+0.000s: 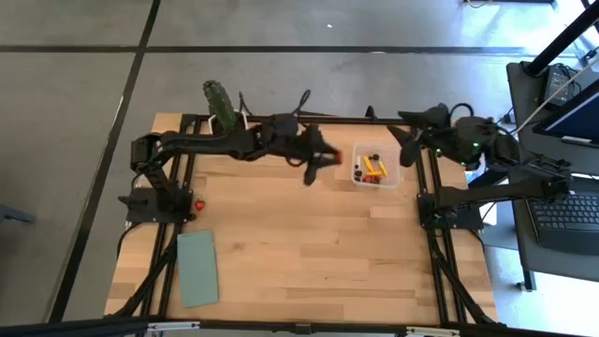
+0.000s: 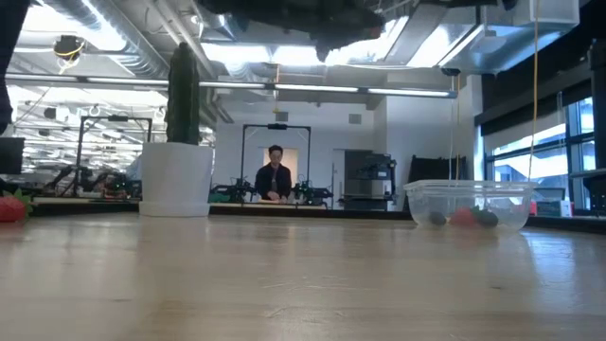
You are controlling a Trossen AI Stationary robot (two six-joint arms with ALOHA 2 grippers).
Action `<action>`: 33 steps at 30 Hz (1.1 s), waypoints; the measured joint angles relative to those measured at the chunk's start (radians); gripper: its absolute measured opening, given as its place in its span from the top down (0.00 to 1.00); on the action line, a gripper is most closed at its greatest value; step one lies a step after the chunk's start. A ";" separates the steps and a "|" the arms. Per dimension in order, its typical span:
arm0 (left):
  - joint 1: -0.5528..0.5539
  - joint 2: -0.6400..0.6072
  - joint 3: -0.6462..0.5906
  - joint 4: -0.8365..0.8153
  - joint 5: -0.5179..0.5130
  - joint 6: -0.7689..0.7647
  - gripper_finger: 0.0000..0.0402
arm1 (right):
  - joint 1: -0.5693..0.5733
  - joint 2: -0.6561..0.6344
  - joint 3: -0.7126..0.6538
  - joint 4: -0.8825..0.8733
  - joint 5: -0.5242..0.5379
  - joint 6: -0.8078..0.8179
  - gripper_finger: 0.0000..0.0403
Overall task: Pick and placing Produce into tupperware
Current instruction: Put the bottom red strawberry into the transparent bin
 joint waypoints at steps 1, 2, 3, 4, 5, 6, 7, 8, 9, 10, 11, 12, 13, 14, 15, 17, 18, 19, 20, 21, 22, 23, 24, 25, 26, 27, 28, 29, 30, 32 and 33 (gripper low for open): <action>0.006 0.017 -0.002 0.043 -0.022 0.007 0.74 | 0.000 -0.011 0.000 0.001 0.000 0.000 0.37; 0.009 0.045 -0.002 0.113 -0.045 0.011 0.74 | 0.000 -0.019 0.000 0.005 0.000 0.000 0.37; 0.010 0.078 -0.001 0.186 -0.065 0.011 0.74 | 0.000 -0.027 0.000 0.008 0.000 0.001 0.37; 0.010 0.111 -0.002 0.248 -0.078 0.010 0.74 | 0.000 -0.034 0.000 0.007 0.000 0.001 0.37; 0.010 0.147 0.001 0.309 -0.093 0.010 0.74 | 0.000 -0.041 0.000 0.007 0.000 0.001 0.37; 0.009 0.192 0.018 0.345 -0.110 0.010 0.74 | 0.000 -0.047 0.000 0.007 0.000 0.001 0.37; 0.008 0.239 0.047 0.371 -0.129 0.010 0.74 | 0.000 -0.052 0.000 0.007 0.000 0.001 0.37; 0.008 0.284 0.079 0.371 -0.137 0.007 0.74 | 0.000 -0.055 0.000 0.007 -0.001 0.001 0.37; 0.007 0.336 0.122 0.366 -0.140 0.005 0.74 | 0.000 -0.057 0.000 0.007 -0.001 0.001 0.37; 0.008 0.390 0.171 0.361 -0.144 0.001 0.74 | 0.000 -0.060 0.000 0.007 0.000 0.002 0.37; 0.008 0.440 0.219 0.350 -0.144 -0.007 0.74 | 0.000 -0.060 0.000 0.007 0.000 0.002 0.37; 0.008 0.492 0.269 0.335 -0.144 -0.023 0.74 | 0.000 -0.061 0.000 0.007 0.000 0.002 0.37; 0.008 0.542 0.324 0.319 -0.144 -0.030 0.74 | 0.000 -0.060 0.000 0.007 0.000 0.003 0.37; 0.008 0.588 0.376 0.294 -0.145 -0.037 0.74 | 0.000 -0.060 0.000 0.006 0.000 0.009 0.37; 0.008 0.628 0.425 0.256 -0.147 -0.048 0.74 | 0.000 -0.059 0.000 0.006 -0.001 0.024 0.37; 0.008 0.709 0.529 0.166 -0.166 -0.054 0.74 | 0.000 -0.059 0.000 0.003 -0.002 0.027 0.37; 0.008 0.739 0.570 0.118 -0.172 -0.054 0.74 | 0.000 -0.059 0.000 0.000 -0.002 0.027 0.37; 0.008 0.766 0.607 0.067 -0.172 -0.054 0.74 | 0.000 -0.059 0.000 0.000 -0.002 0.028 0.37; 0.006 0.787 0.635 0.026 -0.173 -0.053 0.74 | 0.000 -0.060 0.000 0.000 -0.002 0.028 0.37; 0.004 0.804 0.659 -0.009 -0.177 -0.053 0.74 | 0.000 -0.060 0.000 0.000 -0.002 0.028 0.37; 0.003 0.816 0.675 -0.042 -0.186 -0.053 0.74 | 0.000 -0.060 0.000 0.000 -0.002 0.028 0.37; 0.003 0.823 0.688 -0.076 -0.195 -0.053 0.74 | 0.000 -0.060 0.000 -0.002 -0.002 0.028 0.37; 0.003 0.828 0.701 -0.108 -0.199 -0.053 0.74 | 0.000 -0.060 0.000 -0.005 -0.002 0.028 0.37; 0.003 0.830 0.710 -0.137 -0.204 -0.055 0.74 | 0.000 -0.060 0.000 -0.009 -0.002 0.028 0.37; 0.003 0.830 0.714 -0.171 -0.205 -0.058 0.74 | 0.000 -0.060 0.000 -0.015 -0.002 0.028 0.37; 0.003 0.830 0.715 -0.191 -0.210 -0.063 0.74 | 0.000 -0.060 0.000 -0.021 -0.003 0.028 0.37; 0.003 0.830 0.716 -0.206 -0.215 -0.067 0.74 | 0.000 -0.059 0.000 -0.028 -0.003 0.028 0.37; 0.003 0.830 0.716 -0.218 -0.216 -0.069 0.74 | 0.000 -0.059 0.000 -0.035 -0.003 0.028 0.37; 0.003 0.830 0.716 -0.221 -0.216 -0.071 0.74 | 0.000 -0.059 0.000 -0.043 -0.003 0.028 0.37; 0.003 0.830 0.716 -0.221 -0.216 -0.072 0.73 | 0.000 -0.059 0.000 -0.045 -0.003 0.028 0.37; 0.003 0.830 0.716 -0.220 -0.216 -0.072 0.72 | 0.000 -0.059 0.000 -0.045 -0.003 0.028 0.37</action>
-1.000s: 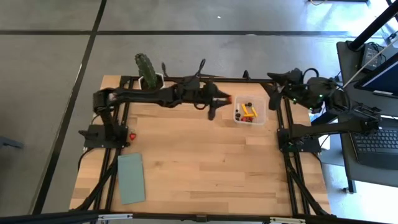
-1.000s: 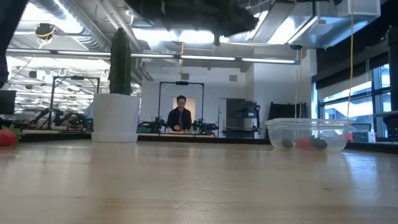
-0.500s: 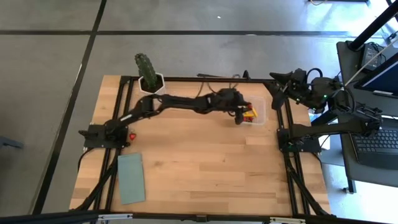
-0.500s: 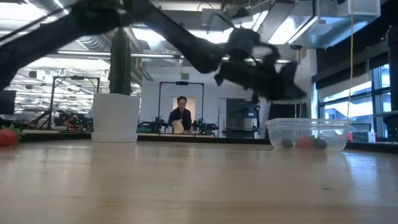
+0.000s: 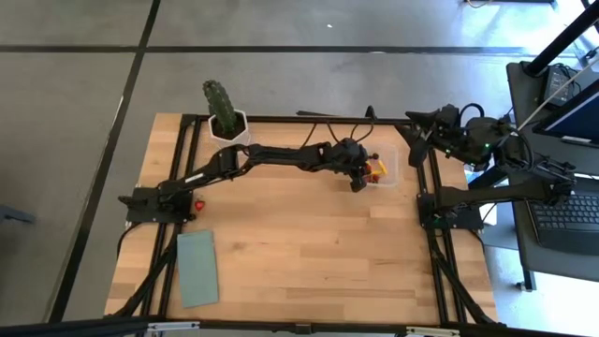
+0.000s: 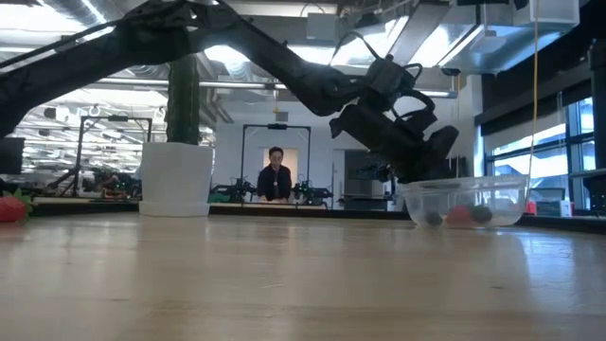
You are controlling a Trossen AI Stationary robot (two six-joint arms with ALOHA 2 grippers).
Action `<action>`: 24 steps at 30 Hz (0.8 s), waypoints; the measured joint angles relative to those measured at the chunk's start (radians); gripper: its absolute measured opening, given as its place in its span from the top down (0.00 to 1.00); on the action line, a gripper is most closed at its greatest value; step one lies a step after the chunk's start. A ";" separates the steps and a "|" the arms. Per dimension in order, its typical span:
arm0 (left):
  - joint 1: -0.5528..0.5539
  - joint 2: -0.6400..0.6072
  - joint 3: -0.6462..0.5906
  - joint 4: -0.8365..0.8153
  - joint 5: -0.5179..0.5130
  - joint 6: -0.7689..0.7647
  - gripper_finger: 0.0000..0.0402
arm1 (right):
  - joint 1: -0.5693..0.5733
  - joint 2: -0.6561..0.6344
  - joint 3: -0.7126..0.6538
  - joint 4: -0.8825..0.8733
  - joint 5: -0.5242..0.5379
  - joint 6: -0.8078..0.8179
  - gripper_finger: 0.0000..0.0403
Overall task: Pick and placing Produce into tupperware
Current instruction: Put the bottom red strawberry into the transparent bin, then put the red strawberry into the transparent bin
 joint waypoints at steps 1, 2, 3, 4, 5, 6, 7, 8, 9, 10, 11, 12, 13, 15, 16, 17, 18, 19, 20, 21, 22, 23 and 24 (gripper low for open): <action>0.000 0.000 0.000 0.001 0.000 -0.001 0.71 | 0.000 0.000 0.000 0.000 0.000 0.000 0.37; 0.000 0.000 0.000 0.001 0.000 -0.001 0.70 | 0.000 0.000 0.000 0.000 0.000 0.000 0.37; 0.000 0.000 0.000 0.001 0.000 -0.002 0.69 | 0.000 0.000 0.000 0.000 0.000 0.000 0.37; 0.000 0.000 0.000 0.002 0.000 -0.002 0.69 | 0.000 0.000 0.000 0.000 0.000 0.000 0.37; 0.000 0.000 0.000 0.003 0.000 -0.002 0.69 | 0.000 0.000 0.000 0.000 0.000 -0.001 0.37; 0.000 0.000 0.000 0.005 0.000 -0.003 0.69 | 0.000 0.000 0.000 0.000 0.000 -0.001 0.37; 0.000 0.000 0.000 0.007 0.000 -0.002 0.69 | 0.000 0.000 0.000 0.000 0.000 -0.001 0.37; 0.000 0.000 0.000 0.009 0.000 -0.002 0.69 | 0.000 0.000 0.000 0.000 0.000 -0.001 0.37; 0.000 0.000 0.000 0.010 0.000 -0.003 0.70 | 0.000 0.000 0.000 0.000 0.000 -0.001 0.37; 0.000 0.000 0.000 0.010 0.000 -0.004 0.70 | 0.000 0.000 0.000 0.000 0.000 -0.001 0.37; 0.000 0.000 0.000 0.010 0.000 -0.005 0.70 | 0.000 0.000 0.000 0.000 0.000 -0.002 0.37; 0.000 0.000 0.000 0.011 0.000 -0.005 0.70 | 0.000 0.000 0.000 0.000 0.000 -0.002 0.37; 0.000 0.000 0.000 0.014 0.001 -0.005 0.70 | 0.000 0.000 0.000 0.000 0.000 -0.002 0.37; 0.000 0.000 0.000 0.034 0.005 -0.003 0.69 | 0.000 0.000 0.000 0.000 0.000 -0.003 0.37; 0.000 0.001 0.000 0.049 0.009 -0.003 0.68 | 0.000 0.000 0.000 0.000 0.000 -0.003 0.37; 0.000 0.001 0.000 0.064 0.012 -0.004 0.67 | 0.000 0.000 0.000 0.000 0.000 -0.003 0.37; 0.000 0.001 0.000 0.077 0.020 -0.006 0.66 | 0.000 0.000 0.000 0.000 0.000 -0.003 0.37; 0.000 0.001 0.000 0.091 0.029 -0.006 0.65 | 0.000 0.000 0.000 0.000 0.000 -0.003 0.37; 0.000 0.001 0.001 0.100 0.032 -0.006 0.65 | 0.000 0.000 0.000 0.000 0.000 -0.003 0.37; 0.000 0.002 0.009 0.099 0.036 -0.006 0.64 | 0.000 0.000 0.000 0.000 0.000 -0.003 0.37; 0.000 0.002 0.020 0.099 0.046 -0.005 0.64 | 0.000 0.000 0.000 -0.002 0.000 -0.002 0.37; 0.000 0.002 0.031 0.099 0.061 -0.002 0.64 | 0.000 0.000 0.000 -0.004 0.000 -0.001 0.37; 0.000 0.002 0.044 0.101 0.079 0.008 0.63 | 0.000 0.000 0.000 -0.007 0.000 -0.001 0.37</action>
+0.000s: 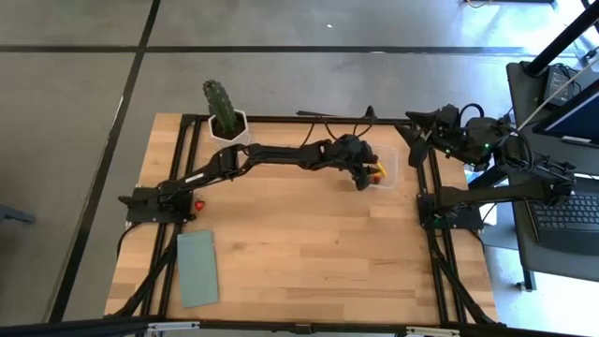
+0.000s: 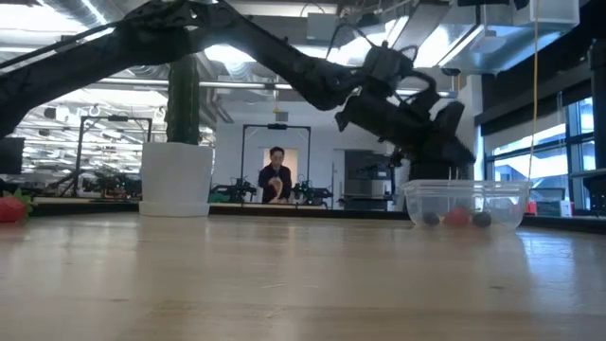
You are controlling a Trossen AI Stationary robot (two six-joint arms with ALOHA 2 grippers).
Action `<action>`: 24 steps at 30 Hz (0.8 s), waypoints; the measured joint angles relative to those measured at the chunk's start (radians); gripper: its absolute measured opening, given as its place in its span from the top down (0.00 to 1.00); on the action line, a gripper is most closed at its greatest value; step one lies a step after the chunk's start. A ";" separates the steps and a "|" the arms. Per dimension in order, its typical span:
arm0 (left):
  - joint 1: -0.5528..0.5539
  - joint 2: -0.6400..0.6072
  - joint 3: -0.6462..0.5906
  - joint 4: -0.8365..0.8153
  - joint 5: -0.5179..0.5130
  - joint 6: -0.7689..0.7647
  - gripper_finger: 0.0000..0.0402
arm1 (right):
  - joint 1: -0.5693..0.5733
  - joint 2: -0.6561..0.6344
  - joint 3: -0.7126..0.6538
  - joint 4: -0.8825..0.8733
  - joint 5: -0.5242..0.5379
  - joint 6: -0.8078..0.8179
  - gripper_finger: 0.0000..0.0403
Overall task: Pick and placing Produce into tupperware
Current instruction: Put the red strawberry into the transparent bin
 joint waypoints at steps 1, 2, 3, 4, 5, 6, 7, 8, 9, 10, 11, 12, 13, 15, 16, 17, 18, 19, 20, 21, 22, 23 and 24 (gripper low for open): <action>0.001 0.000 0.013 0.001 0.012 0.013 0.63 | 0.000 0.000 0.000 -0.001 0.000 0.000 0.37; 0.001 0.000 0.026 0.002 0.018 0.023 0.63 | 0.000 0.000 0.000 -0.001 0.000 0.000 0.37; 0.001 0.000 0.040 0.000 0.019 0.029 0.63 | 0.000 0.000 0.000 -0.002 0.000 0.000 0.37; 0.001 0.000 0.056 -0.002 0.019 0.034 0.63 | 0.000 0.000 0.000 -0.002 0.000 0.000 0.37; 0.002 0.000 0.078 -0.007 0.020 0.038 0.63 | 0.000 0.000 0.000 -0.002 0.000 0.000 0.37; 0.003 0.001 0.105 -0.011 0.020 0.037 0.63 | 0.000 0.000 0.000 -0.002 0.000 0.000 0.37; 0.006 0.001 0.138 -0.020 0.020 0.038 0.64 | 0.000 0.000 0.000 -0.002 0.000 0.000 0.37; 0.008 0.001 0.176 -0.037 0.020 0.040 0.64 | 0.000 0.000 0.000 -0.002 0.000 0.000 0.37; 0.012 0.001 0.216 -0.063 0.021 0.048 0.64 | 0.000 0.000 0.000 -0.002 0.000 -0.001 0.37; 0.015 -0.004 0.240 -0.081 0.021 0.060 0.64 | 0.000 0.000 0.000 -0.002 0.000 -0.001 0.37; 0.020 -0.031 0.223 -0.067 0.021 0.072 0.64 | 0.000 0.000 0.000 -0.003 0.000 -0.001 0.37; 0.025 -0.063 0.197 -0.066 0.022 0.087 0.63 | 0.000 0.000 0.000 -0.003 0.000 -0.001 0.37; 0.032 -0.091 0.188 -0.068 0.025 0.110 0.63 | 0.000 0.000 0.000 -0.003 0.000 -0.002 0.37; 0.046 -0.155 0.187 -0.143 0.034 0.160 0.63 | 0.000 0.000 0.000 -0.003 0.000 -0.002 0.37; 0.054 -0.190 0.187 -0.179 0.037 0.183 0.63 | 0.000 0.000 0.000 -0.003 0.000 -0.002 0.37; 0.062 -0.222 0.188 -0.232 0.043 0.206 0.63 | 0.000 0.000 0.000 -0.003 0.001 -0.002 0.37; 0.070 -0.254 0.188 -0.286 0.050 0.227 0.63 | 0.000 0.000 0.000 -0.003 0.001 -0.003 0.37; 0.078 -0.287 0.188 -0.357 0.056 0.247 0.64 | 0.000 0.000 0.000 -0.003 0.001 -0.004 0.37; 0.085 -0.314 0.188 -0.423 0.057 0.266 0.64 | 0.000 0.000 0.000 -0.003 0.001 -0.004 0.37; 0.094 -0.349 0.187 -0.492 0.057 0.285 0.64 | 0.000 0.000 0.000 -0.003 0.000 -0.004 0.37; 0.102 -0.381 0.186 -0.582 0.057 0.306 0.65 | 0.000 0.000 0.000 -0.003 0.001 -0.005 0.37; 0.109 -0.415 0.186 -0.646 0.057 0.328 0.65 | 0.000 0.000 0.000 -0.003 0.001 -0.005 0.37; 0.116 -0.452 0.186 -0.719 0.056 0.348 0.65 | 0.000 0.000 0.000 -0.003 0.001 -0.005 0.37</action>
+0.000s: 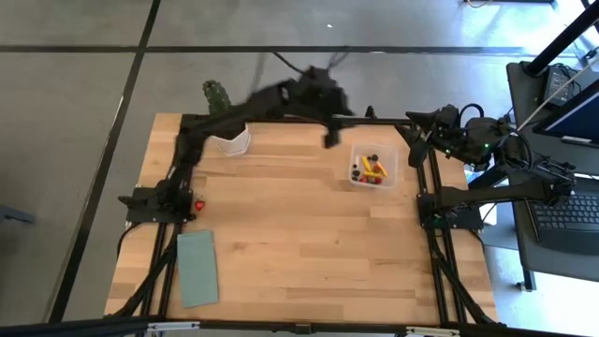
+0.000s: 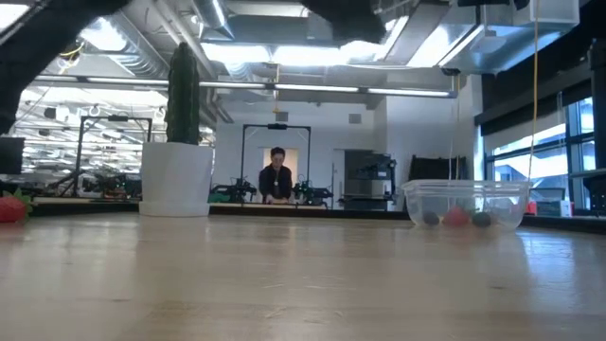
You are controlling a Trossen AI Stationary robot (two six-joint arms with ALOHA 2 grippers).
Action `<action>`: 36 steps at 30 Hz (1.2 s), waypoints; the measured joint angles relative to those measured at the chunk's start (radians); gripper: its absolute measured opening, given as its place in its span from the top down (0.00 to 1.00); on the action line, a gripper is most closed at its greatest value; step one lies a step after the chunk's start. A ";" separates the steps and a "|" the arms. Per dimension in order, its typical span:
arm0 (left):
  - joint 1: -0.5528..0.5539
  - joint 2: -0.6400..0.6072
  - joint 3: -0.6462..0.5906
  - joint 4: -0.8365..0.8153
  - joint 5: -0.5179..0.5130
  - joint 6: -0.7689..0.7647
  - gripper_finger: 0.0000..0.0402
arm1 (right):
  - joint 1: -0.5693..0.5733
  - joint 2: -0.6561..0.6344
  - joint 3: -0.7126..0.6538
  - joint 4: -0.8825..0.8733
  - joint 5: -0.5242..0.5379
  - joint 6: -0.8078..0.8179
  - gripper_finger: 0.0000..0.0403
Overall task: Pick and placing Produce into tupperware
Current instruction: Put the red strawberry into the transparent bin
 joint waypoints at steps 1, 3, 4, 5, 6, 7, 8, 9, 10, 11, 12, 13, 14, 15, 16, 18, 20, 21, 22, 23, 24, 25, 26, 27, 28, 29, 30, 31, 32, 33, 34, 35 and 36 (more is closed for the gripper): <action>0.006 -0.036 0.000 -0.080 -0.001 0.015 0.65 | 0.000 0.000 0.000 0.000 0.000 -0.001 0.37; 0.016 -0.103 0.001 -0.227 -0.010 0.034 0.66 | 0.000 0.000 0.000 0.000 0.000 -0.002 0.37; 0.019 -0.133 0.001 -0.304 -0.023 0.037 0.66 | 0.000 0.001 0.000 0.000 0.000 -0.002 0.37; 0.020 -0.161 0.001 -0.384 -0.046 0.034 0.66 | 0.000 0.001 0.000 0.000 0.000 -0.002 0.37; 0.020 -0.188 0.000 -0.458 -0.079 0.023 0.66 | 0.000 0.001 0.000 0.000 0.000 -0.002 0.37; 0.019 -0.216 0.000 -0.538 -0.123 -0.005 0.66 | 0.000 0.001 0.000 0.000 0.000 -0.002 0.37; 0.015 -0.243 0.000 -0.616 -0.172 -0.042 0.65 | 0.000 0.001 0.000 0.000 0.000 -0.002 0.37; 0.013 -0.270 0.000 -0.700 -0.221 -0.087 0.65 | 0.000 0.001 0.000 0.000 0.000 -0.002 0.37; 0.011 -0.292 0.000 -0.794 -0.268 -0.138 0.64 | 0.000 0.001 0.000 0.000 0.000 -0.002 0.37; 0.005 -0.312 0.001 -0.877 -0.309 -0.198 0.62 | 0.000 0.003 0.000 0.000 0.000 -0.002 0.37; 0.001 -0.328 -0.007 -0.910 -0.341 -0.261 0.60 | 0.000 0.004 0.000 0.000 0.000 -0.002 0.37; -0.004 -0.350 -0.034 -0.882 -0.361 -0.320 0.58 | 0.000 0.005 0.000 0.000 0.000 -0.002 0.37; -0.014 -0.383 -0.070 -0.862 -0.351 -0.361 0.56 | 0.000 0.008 0.000 0.000 0.000 -0.002 0.37; -0.019 -0.412 -0.097 -0.874 -0.321 -0.393 0.53 | 0.000 0.009 0.000 0.000 0.000 -0.002 0.37; -0.029 -0.432 -0.113 -0.889 -0.308 -0.441 0.50 | 0.000 0.011 0.000 0.000 0.000 -0.002 0.37; -0.048 -0.477 -0.161 -0.882 -0.326 -0.594 0.45 | 0.000 0.014 0.000 0.001 0.004 -0.002 0.37; -0.059 -0.513 -0.234 -0.875 -0.344 -0.686 0.41 | 0.000 0.021 0.000 0.006 0.011 -0.002 0.37; -0.070 -0.522 -0.257 -0.867 -0.352 -0.706 0.40 | 0.000 0.022 0.000 0.007 0.013 -0.002 0.37; -0.086 -0.535 -0.282 -0.873 -0.355 -0.725 0.39 | 0.000 0.025 0.000 0.007 0.014 -0.002 0.37; -0.100 -0.550 -0.306 -0.889 -0.351 -0.741 0.39 | 0.000 0.029 0.000 0.008 0.016 -0.002 0.37; -0.115 -0.561 -0.331 -0.891 -0.345 -0.755 0.38 | 0.000 0.029 0.000 0.009 0.016 -0.004 0.37; -0.132 -0.573 -0.357 -0.883 -0.343 -0.768 0.38 | 0.000 0.031 0.000 0.009 0.016 -0.005 0.37; -0.146 -0.579 -0.377 -0.886 -0.344 -0.778 0.38 | 0.000 0.035 0.000 0.009 0.016 -0.005 0.37; -0.157 -0.581 -0.397 -0.886 -0.346 -0.781 0.38 | 0.000 0.037 0.000 0.009 0.016 -0.005 0.37; -0.165 -0.584 -0.418 -0.885 -0.347 -0.798 0.39 | 0.000 0.040 0.000 0.008 0.016 -0.005 0.37; -0.172 -0.587 -0.437 -0.886 -0.343 -0.834 0.39 | 0.000 0.042 0.000 0.009 0.016 -0.004 0.37; -0.179 -0.592 -0.454 -0.885 -0.338 -0.878 0.39 | 0.000 0.043 0.000 0.009 0.016 -0.004 0.37; -0.183 -0.599 -0.472 -0.883 -0.336 -0.924 0.39 | 0.000 0.046 0.000 0.011 0.016 -0.005 0.37; -0.187 -0.604 -0.493 -0.886 -0.335 -0.963 0.39 | 0.000 0.050 0.000 0.017 0.016 -0.005 0.37; -0.189 -0.607 -0.515 -0.888 -0.335 -0.994 0.39 | 0.000 0.052 0.000 0.022 0.016 -0.005 0.37; -0.190 -0.610 -0.542 -0.884 -0.335 -1.020 0.39 | 0.000 0.056 0.000 0.027 0.016 -0.005 0.37; -0.189 -0.612 -0.573 -0.883 -0.335 -1.044 0.39 | 0.000 0.059 0.000 0.031 0.016 -0.005 0.37; -0.189 -0.613 -0.604 -0.886 -0.333 -1.069 0.39 | 0.000 0.063 0.000 0.032 0.017 -0.005 0.37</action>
